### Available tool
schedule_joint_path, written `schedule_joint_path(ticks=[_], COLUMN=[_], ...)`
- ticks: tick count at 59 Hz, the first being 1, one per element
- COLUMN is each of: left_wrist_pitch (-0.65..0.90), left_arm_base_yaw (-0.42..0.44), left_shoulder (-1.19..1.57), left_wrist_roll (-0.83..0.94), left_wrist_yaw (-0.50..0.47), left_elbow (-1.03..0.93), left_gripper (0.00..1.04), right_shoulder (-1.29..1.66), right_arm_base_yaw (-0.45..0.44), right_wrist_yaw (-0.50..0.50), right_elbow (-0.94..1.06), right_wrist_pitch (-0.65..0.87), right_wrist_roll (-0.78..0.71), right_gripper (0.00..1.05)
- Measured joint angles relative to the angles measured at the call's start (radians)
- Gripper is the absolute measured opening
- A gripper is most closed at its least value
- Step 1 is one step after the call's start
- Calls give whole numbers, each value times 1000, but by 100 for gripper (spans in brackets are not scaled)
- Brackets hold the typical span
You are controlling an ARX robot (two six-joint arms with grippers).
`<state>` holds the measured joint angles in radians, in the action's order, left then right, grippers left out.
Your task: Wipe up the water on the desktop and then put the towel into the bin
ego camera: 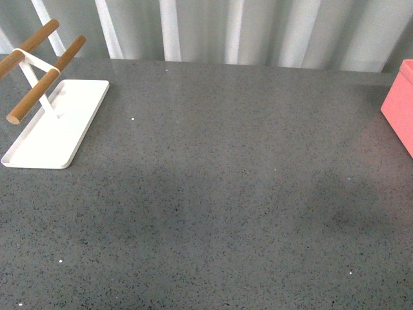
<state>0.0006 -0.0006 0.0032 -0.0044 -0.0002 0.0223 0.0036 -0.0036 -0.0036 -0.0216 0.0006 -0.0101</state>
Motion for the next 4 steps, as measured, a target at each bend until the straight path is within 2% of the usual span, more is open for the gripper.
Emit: schedule_joint_path(ticks=[4], left_wrist_pitch=[0], left_arm_base_yaw=[0], left_shoulder=[0], left_wrist_roll=[0], left_wrist_yaw=[0], left_elbow=[0], left_gripper=[98], right_shoulder=[0], right_arm_base_yaw=[0], right_wrist_yaw=[0], right_elbow=[0], right_wrist_pitch=[0], right_wrist_roll=[0], right_gripper=[98])
